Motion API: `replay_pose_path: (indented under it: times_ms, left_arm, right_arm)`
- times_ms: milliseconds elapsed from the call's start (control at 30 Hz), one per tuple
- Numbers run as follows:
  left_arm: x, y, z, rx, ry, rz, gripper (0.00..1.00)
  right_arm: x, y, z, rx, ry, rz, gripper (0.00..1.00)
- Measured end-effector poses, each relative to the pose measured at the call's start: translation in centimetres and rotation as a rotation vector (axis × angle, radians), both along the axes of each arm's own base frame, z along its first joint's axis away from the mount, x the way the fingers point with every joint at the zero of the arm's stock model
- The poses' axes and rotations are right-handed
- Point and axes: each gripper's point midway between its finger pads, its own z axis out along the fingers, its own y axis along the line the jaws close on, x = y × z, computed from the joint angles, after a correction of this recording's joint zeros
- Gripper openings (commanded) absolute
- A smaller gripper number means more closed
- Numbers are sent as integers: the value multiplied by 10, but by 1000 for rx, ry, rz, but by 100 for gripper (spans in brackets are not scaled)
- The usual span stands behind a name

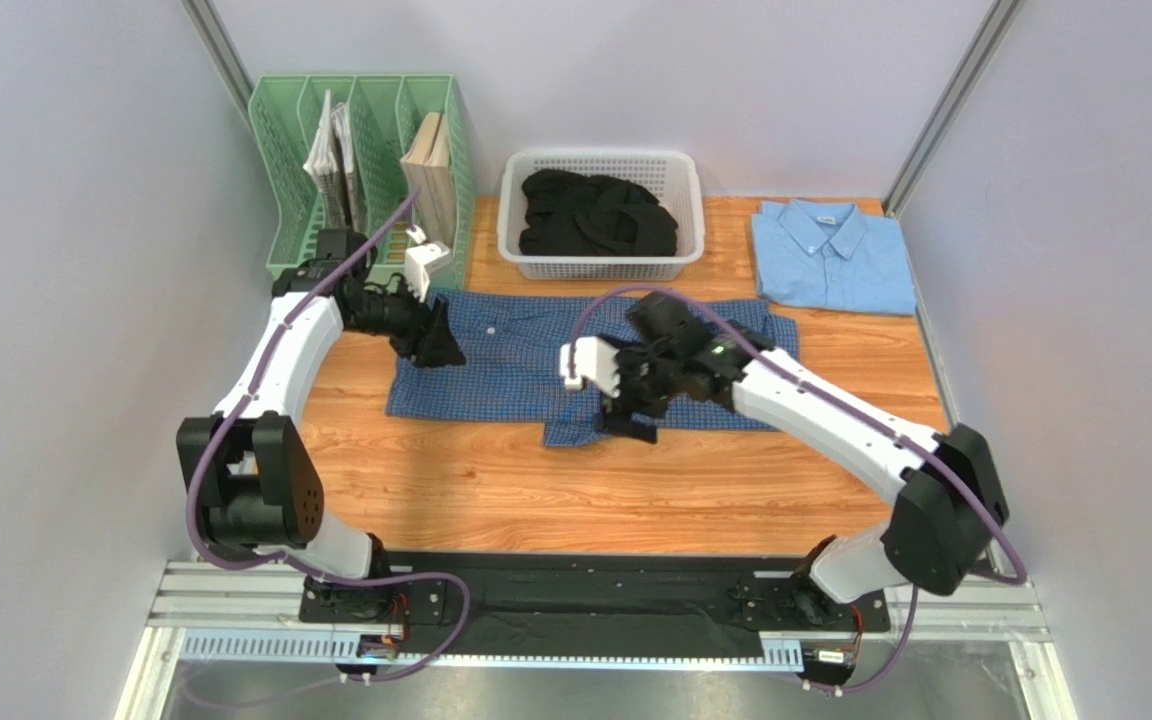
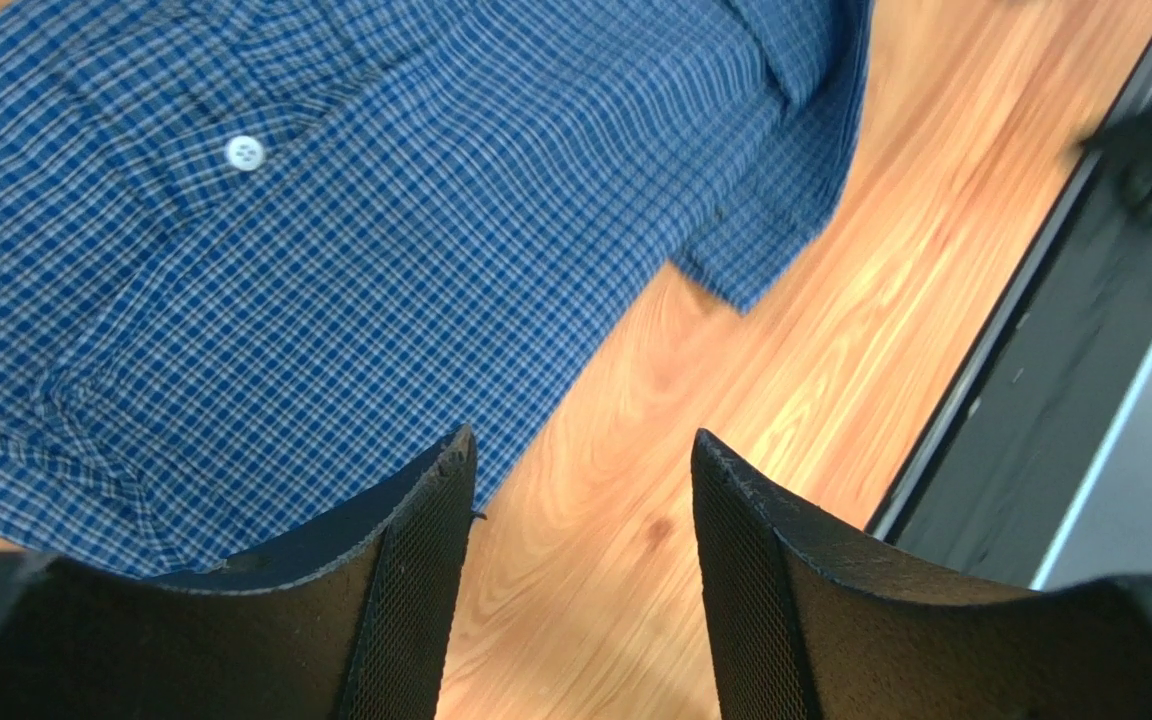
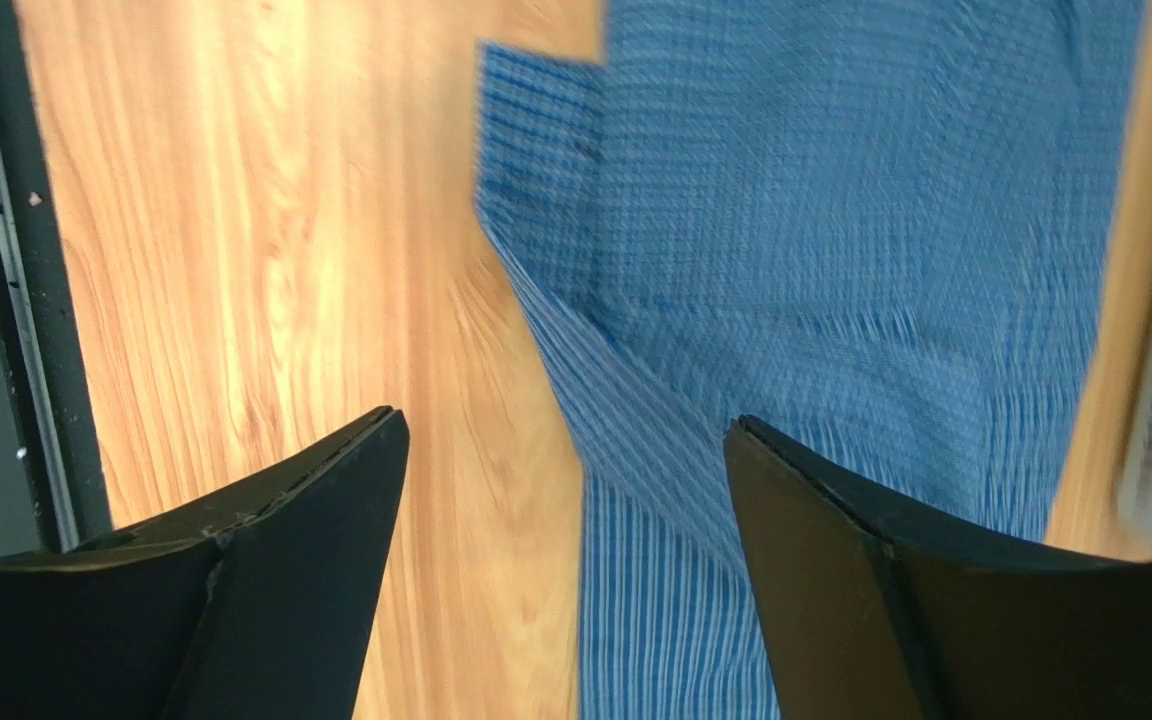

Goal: Fold and stack the long sleeve shirts
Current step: Fold the shirt

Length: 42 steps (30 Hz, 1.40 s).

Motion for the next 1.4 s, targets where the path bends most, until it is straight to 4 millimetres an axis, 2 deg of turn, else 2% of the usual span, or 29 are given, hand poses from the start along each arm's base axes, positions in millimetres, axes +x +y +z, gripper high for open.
replay_pose_path:
  times_ms: [100, 167, 233, 333, 433, 467, 533, 567, 700, 800, 867, 967, 1067, 1133, 1200, 1267, 1300, 1333, 1367, 1400]
  left_arm:
    - [7, 10, 3, -67, 30, 90, 63]
    - [9, 15, 2, -86, 43, 133, 63]
    - [10, 21, -1, -79, 53, 164, 63]
    - [10, 25, -6, -47, 62, 185, 63]
    - [9, 29, -10, -19, 68, 195, 63]
    - [9, 31, -12, -8, 71, 200, 63]
    - [10, 33, -15, 6, 74, 205, 63]
    - [10, 34, -17, 13, 77, 208, 63]
    - [11, 36, -22, 24, 88, 210, 63]
    - [11, 37, -24, 30, 93, 205, 62]
    - [10, 38, -27, 38, 100, 202, 62]
    - [8, 39, -29, 48, 103, 197, 62]
    - [8, 40, -31, 53, 107, 195, 62]
    - [9, 40, -32, 53, 113, 195, 62]
    - [13, 40, -34, 53, 119, 195, 62]
    - [16, 40, -37, 52, 131, 196, 62]
    - [18, 39, -39, 52, 137, 194, 62]
    - [21, 39, -41, 53, 144, 194, 62]
    - [23, 39, -43, 58, 150, 193, 62]
    - [25, 39, -46, 66, 157, 193, 62]
  right_arm:
    - [-17, 32, -27, -50, -16, 124, 77]
    - [-25, 47, -47, -89, -22, 175, 75]
    - [-30, 57, -68, -131, -24, 210, 73]
    - [-36, 68, -99, -190, -22, 253, 62]
    - [-34, 67, -120, -244, -23, 268, 40]
    - [-33, 66, -123, -254, -28, 268, 24]
    - [-29, 66, -124, -265, -48, 267, 2]
    - [-27, 65, -124, -269, -56, 262, 0]
    - [-23, 65, -119, -268, -78, 251, 0]
    - [-26, 63, -96, -234, -75, 244, 0]
    - [-28, 64, -64, -170, -72, 232, 0]
    - [-16, 69, 1, -27, -94, 188, 0]
    - [11, 64, 60, 111, -122, 113, 0]
    - [35, 52, 79, 160, -128, 45, 0]
    - [62, 36, 81, 174, -108, -41, 0]
    - [87, 27, 72, 168, -74, -116, 26]
    - [105, 25, 61, 159, -43, -163, 39]
    - [116, 24, 52, 152, -17, -196, 51]
    - [133, 26, 30, 126, 24, -239, 53]
    - [137, 25, 24, 118, 33, -250, 54]
